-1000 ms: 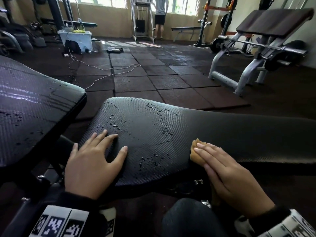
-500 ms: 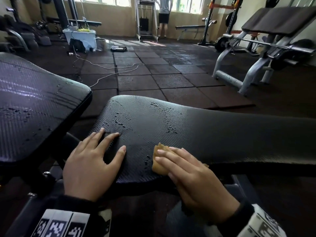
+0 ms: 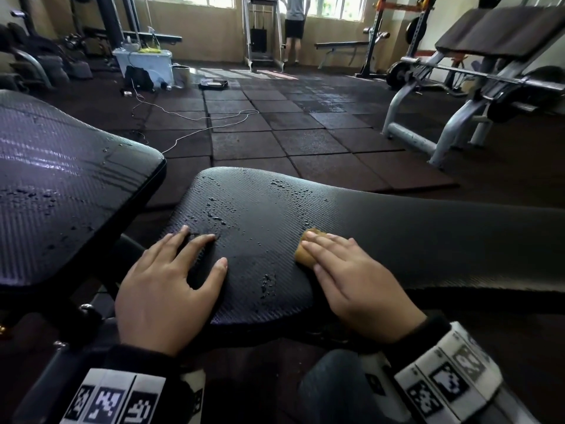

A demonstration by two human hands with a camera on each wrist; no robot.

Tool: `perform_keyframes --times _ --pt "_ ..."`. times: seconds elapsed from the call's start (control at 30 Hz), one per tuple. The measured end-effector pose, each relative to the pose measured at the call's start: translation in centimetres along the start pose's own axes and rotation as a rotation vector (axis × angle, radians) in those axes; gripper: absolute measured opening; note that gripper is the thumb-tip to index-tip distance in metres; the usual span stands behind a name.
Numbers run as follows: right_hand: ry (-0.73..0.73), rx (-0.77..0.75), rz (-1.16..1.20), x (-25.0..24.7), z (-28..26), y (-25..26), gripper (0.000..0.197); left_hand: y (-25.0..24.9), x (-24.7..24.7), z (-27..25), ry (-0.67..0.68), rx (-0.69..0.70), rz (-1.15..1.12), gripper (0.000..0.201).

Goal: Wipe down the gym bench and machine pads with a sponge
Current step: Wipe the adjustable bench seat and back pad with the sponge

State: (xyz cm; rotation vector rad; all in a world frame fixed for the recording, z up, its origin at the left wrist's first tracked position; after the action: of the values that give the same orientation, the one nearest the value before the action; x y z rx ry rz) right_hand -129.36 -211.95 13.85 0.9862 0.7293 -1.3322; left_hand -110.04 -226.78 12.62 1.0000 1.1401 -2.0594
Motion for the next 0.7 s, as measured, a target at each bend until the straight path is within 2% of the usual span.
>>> perform_keyframes --times 0.13,0.27,0.33,0.47,0.53,0.6,0.7 --pt "-0.011 -0.191 0.011 0.0 -1.1 2.9 0.040 0.0 -0.1 -0.1 0.001 0.008 -0.004 0.060" --pt "0.066 -0.359 0.083 -1.5 -4.0 1.6 0.046 0.0 -0.1 -0.1 -0.004 0.006 -0.017 0.060" --pt "0.086 -0.331 0.078 -2.2 -4.6 -0.2 0.047 0.0 -0.1 -0.1 -0.011 0.003 -0.023 0.060" --pt "0.074 -0.101 0.052 -2.5 -3.3 -3.0 0.044 0.0 0.0 -0.1 -0.007 -0.014 -0.015 0.060" --pt "0.071 -0.041 0.021 -2.0 -1.8 -3.2 0.047 0.0 0.0 -0.1 -0.010 -0.014 -0.020 0.060" --pt "0.084 -0.024 -0.012 -1.3 -0.5 -2.3 0.048 0.0 0.0 -0.1 -0.007 -0.014 -0.022 0.060" --pt "0.100 -0.085 -0.010 -0.6 0.3 0.0 0.045 0.0 -0.1 -0.1 -0.008 -0.010 -0.018 0.059"
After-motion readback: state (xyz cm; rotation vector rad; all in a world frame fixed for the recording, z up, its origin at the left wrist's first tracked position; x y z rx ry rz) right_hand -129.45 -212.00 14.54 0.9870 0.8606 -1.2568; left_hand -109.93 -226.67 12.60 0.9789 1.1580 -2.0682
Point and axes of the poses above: each hand's wrist, its own z-axis towards the middle knuckle, its own x-axis out of the palm, y = z × x, the point moved 3 cm from there along z, towards the middle knuckle, and after that the axes turned 9 degrees about -x, right-handed, at the moved point
